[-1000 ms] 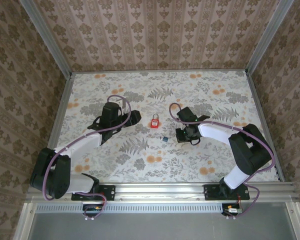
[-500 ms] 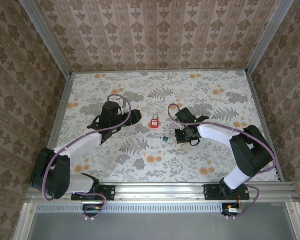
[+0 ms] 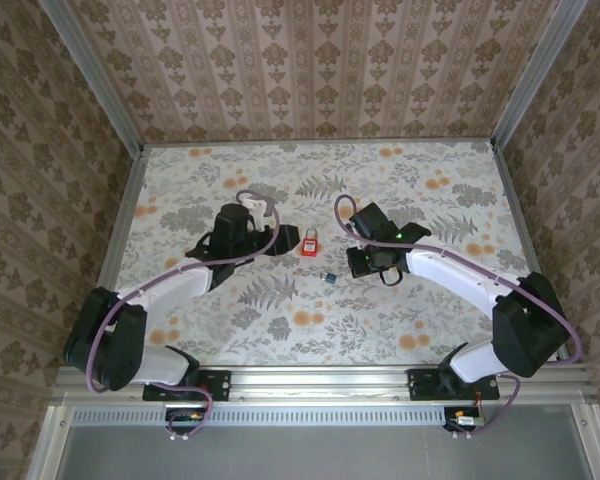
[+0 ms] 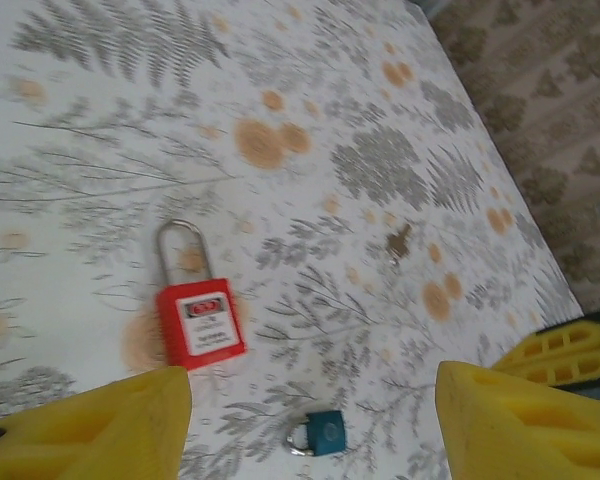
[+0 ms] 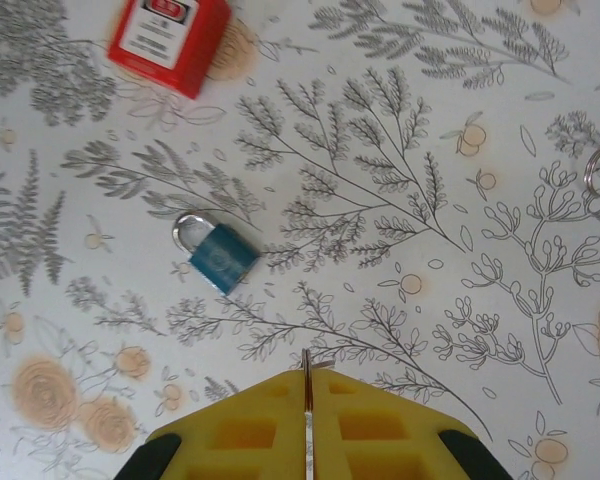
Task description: Unlock with the key
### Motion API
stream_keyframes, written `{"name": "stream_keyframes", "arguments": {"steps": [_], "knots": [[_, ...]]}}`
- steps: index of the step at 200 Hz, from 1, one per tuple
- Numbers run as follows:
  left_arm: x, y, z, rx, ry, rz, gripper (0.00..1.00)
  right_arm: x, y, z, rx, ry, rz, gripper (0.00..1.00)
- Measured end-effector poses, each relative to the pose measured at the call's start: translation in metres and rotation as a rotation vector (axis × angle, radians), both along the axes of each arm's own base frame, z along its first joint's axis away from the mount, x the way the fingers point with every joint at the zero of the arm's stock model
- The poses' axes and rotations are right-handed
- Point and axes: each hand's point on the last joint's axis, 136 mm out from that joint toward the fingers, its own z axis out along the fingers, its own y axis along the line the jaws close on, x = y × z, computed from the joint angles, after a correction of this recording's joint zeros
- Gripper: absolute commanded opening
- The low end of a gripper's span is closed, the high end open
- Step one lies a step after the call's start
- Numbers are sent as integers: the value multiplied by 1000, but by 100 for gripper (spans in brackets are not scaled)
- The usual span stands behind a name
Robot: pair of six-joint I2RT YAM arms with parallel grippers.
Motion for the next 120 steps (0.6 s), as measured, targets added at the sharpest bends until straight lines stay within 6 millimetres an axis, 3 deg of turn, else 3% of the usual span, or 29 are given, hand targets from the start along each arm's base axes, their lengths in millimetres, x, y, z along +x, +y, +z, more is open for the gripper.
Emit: {"name": "stream_keyframes", "arguments": {"steps": [29, 84, 120], "knots": [[-15, -21, 8, -22, -46, -90, 61, -3, 6, 27, 29, -32, 21, 11], [-29, -38, 23, -67, -116, -178, 53, -5, 22, 98, 131, -131, 64, 11], [-52, -46, 27, -27, -224, -225, 52, -5, 28, 118, 157, -151, 67, 11]]}}
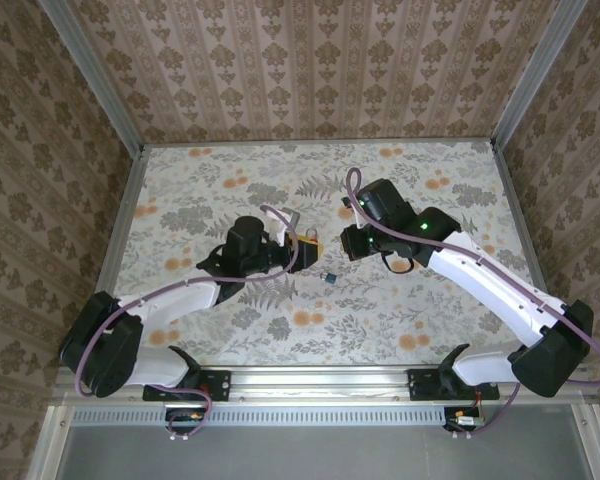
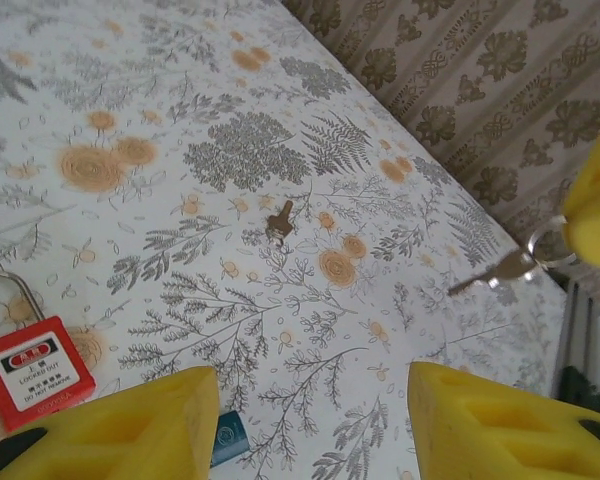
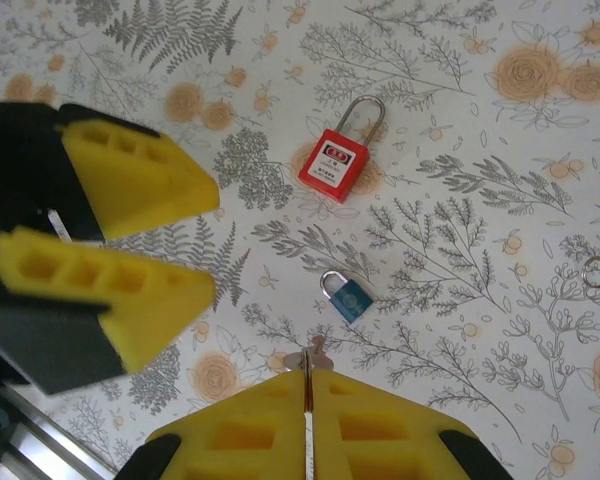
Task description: Unlock with the key
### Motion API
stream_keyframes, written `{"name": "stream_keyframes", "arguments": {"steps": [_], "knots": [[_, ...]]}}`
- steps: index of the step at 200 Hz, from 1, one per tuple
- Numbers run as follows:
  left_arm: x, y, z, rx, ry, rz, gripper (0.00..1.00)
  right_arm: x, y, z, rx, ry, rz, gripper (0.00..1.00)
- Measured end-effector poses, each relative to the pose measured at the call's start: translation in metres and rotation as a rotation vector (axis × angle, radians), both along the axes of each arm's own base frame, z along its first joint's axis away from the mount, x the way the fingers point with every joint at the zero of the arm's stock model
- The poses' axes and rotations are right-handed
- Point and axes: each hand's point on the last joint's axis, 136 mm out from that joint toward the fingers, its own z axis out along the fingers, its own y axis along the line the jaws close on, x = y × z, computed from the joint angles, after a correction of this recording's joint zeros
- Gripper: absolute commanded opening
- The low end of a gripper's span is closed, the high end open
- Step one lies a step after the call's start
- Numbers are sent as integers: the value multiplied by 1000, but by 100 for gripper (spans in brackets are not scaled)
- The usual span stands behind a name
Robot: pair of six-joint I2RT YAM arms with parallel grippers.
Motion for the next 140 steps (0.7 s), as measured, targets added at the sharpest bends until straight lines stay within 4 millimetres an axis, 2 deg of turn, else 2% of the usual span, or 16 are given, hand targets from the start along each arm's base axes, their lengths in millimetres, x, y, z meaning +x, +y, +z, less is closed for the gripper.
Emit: {"name": "stream_keyframes", "arguments": {"steps": [30, 52, 78, 98, 116, 140], "knots": [[-12, -5, 1, 38, -113, -13, 52, -4, 5, 4, 20, 7, 19, 11], [-12, -3, 3, 6, -123, -27, 52, -10, 12, 6, 48, 23, 49, 11], [-3, -1, 15, -103, -84, -73, 52, -14, 21, 13, 100, 23, 94, 11], [-1, -3, 13, -175, -6, -144, 50, -19, 30, 21, 149, 18, 143, 11], [-6, -6, 10, -233, 69, -224, 49, -25, 36, 28, 189, 10, 194, 11], [-15, -8, 17, -308, 120, -329, 47, -31, 43, 35, 225, 7, 250, 11]]}}
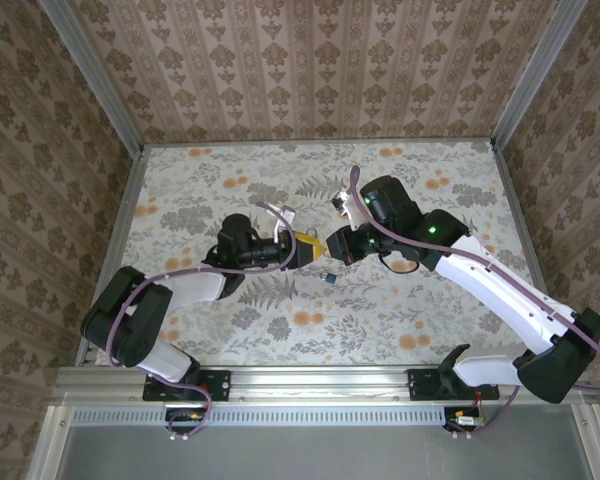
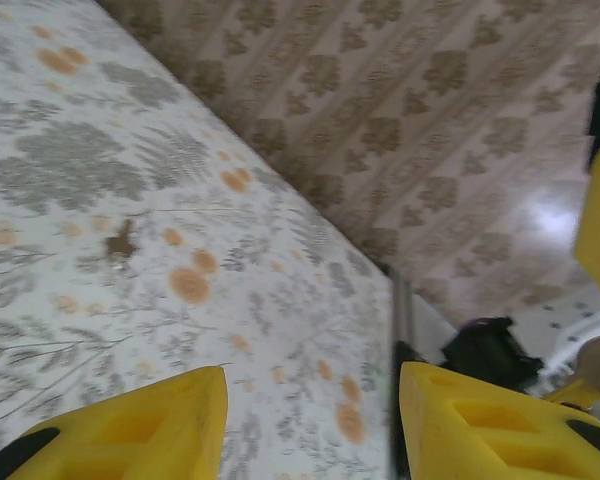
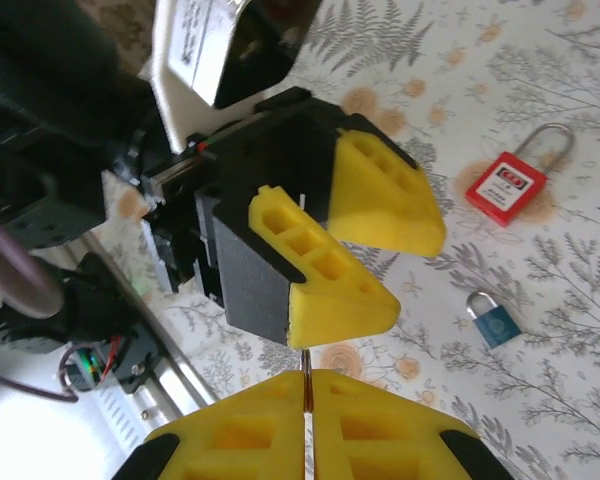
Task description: Unlock with the key
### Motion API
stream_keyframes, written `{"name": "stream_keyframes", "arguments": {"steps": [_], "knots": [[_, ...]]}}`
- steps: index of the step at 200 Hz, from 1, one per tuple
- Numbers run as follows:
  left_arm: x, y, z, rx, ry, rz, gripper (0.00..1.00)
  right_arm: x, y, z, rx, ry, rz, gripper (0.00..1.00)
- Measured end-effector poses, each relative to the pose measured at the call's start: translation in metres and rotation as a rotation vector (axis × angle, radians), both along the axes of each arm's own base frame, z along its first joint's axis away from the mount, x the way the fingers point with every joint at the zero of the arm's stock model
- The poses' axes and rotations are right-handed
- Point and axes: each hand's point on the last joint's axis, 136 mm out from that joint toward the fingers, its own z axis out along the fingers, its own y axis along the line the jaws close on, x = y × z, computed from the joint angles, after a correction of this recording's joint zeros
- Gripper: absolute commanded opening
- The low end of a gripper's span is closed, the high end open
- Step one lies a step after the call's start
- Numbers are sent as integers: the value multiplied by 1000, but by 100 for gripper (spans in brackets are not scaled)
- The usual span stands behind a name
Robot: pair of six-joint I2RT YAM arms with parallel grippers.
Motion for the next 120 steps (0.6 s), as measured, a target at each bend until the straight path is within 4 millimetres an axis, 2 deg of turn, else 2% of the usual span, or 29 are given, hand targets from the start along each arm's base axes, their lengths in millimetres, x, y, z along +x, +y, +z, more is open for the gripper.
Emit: {"name": "stream_keyframes", "arguments": {"steps": [34, 67, 94, 120], "knots": [[-11, -1, 15, -77, 13, -105, 43, -4, 3, 2, 16, 0, 39, 11], [-16, 2, 21, -98, 2, -139, 44, -1, 1, 2, 12, -7, 33, 11], [-6, 10, 19, -80, 0, -81, 46, 4, -5, 1, 7, -9, 12, 11], [2, 17, 17, 12, -63, 64, 44, 15, -16, -1, -23, -23, -56, 10]]}}
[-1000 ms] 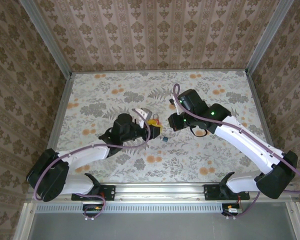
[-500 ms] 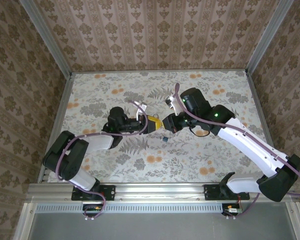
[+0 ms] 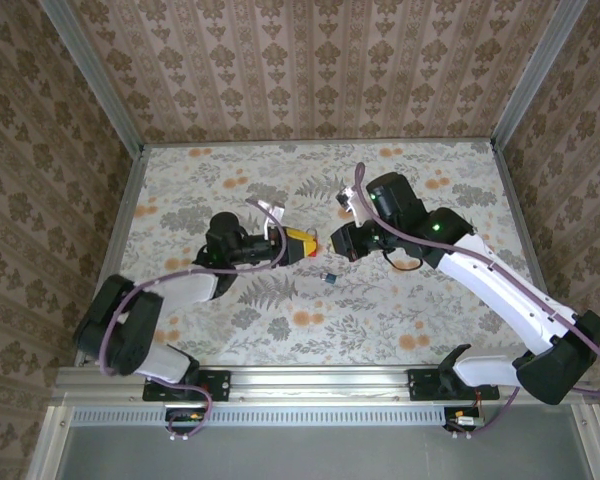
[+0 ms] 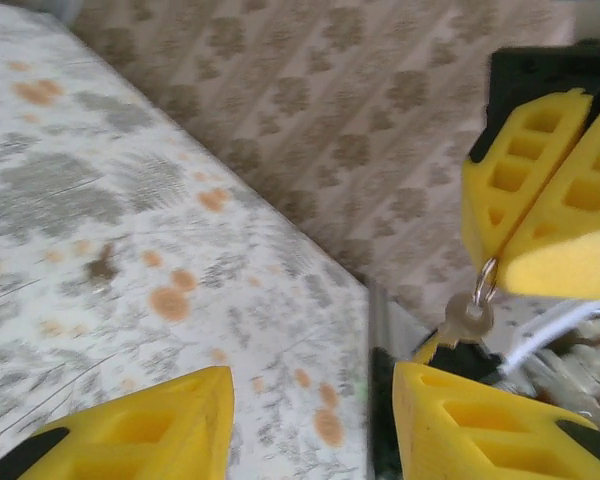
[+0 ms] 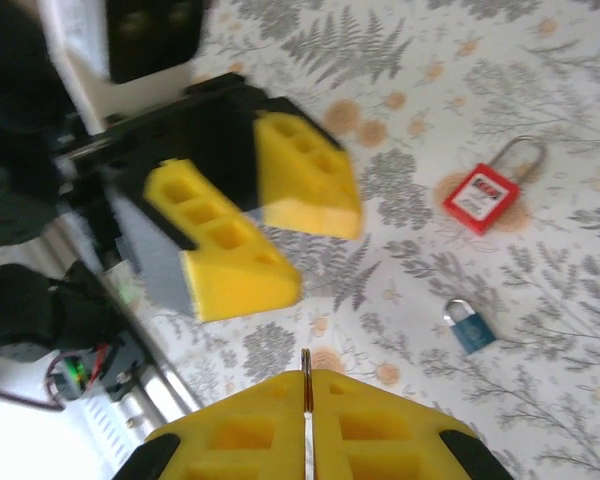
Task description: Unlock with the key
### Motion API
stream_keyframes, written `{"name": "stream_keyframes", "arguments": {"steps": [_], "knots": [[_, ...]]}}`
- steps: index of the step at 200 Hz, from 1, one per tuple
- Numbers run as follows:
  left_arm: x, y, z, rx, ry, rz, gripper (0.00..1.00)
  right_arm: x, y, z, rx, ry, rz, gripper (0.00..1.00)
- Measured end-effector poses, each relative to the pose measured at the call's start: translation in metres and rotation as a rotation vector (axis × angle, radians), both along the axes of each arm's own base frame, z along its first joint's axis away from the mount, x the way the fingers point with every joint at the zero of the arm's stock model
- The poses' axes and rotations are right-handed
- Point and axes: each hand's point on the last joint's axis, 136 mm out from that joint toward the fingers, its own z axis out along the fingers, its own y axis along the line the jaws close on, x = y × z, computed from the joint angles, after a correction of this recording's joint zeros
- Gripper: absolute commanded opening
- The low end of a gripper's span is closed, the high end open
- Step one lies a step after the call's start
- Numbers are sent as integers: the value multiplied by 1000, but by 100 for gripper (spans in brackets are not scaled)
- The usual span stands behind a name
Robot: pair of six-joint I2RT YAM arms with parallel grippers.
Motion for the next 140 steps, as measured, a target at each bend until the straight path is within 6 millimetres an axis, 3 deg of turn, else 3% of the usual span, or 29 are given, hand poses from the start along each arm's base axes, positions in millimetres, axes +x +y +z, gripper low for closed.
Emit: {"name": "stream_keyframes", "arguments": {"steps": [26, 48, 69, 117, 140], "knots": [[-18, -7, 9, 123, -201, 130, 38, 9, -11, -4, -25, 17, -104, 10], [-26, -9, 14, 193, -353, 212, 38, 13, -14, -5, -21, 38, -179, 10], [-22, -7, -1, 271, -425, 282, 49, 13, -14, -4, 0, 61, -229, 10], [-20, -14, -24, 380, -500, 328, 54, 10, -11, 6, 65, 85, -266, 10], [-18, -17, -24, 385, -523, 352, 56, 8, -7, 10, 92, 94, -264, 10]]}}
